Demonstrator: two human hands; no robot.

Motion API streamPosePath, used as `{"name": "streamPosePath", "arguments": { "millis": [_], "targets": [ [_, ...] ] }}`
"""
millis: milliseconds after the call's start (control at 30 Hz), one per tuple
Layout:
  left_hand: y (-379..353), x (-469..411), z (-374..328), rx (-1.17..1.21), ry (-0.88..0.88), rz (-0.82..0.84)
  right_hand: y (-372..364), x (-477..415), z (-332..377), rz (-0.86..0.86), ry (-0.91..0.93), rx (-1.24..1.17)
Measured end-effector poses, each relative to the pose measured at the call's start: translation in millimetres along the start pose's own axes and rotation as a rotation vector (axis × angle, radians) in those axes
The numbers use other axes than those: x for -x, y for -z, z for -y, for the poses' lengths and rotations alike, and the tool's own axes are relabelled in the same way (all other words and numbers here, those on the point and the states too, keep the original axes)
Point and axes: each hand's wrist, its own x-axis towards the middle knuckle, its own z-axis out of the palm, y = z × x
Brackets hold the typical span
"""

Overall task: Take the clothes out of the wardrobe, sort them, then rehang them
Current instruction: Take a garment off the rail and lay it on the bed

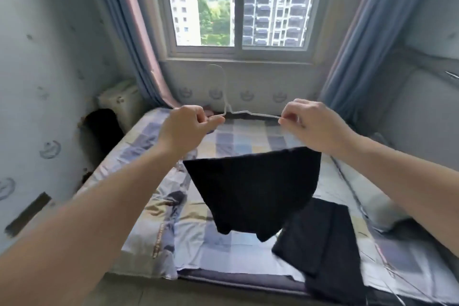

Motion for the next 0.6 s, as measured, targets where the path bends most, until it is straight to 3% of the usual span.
{"name": "streamPosePath", "arguments": {
  "millis": [267, 600],
  "targets": [
    [-127.1, 1.8, -60.9, 0.195, -0.198, 0.327, 8.3, 126.7, -72.1, 0.034, -0.393, 0.038],
    [-270.2, 12.7, -121.4, 0.325, -0.244, 0.574, -15.9, 226.4, -163.2, 0.059, -0.71, 0.003]
  ]
}}
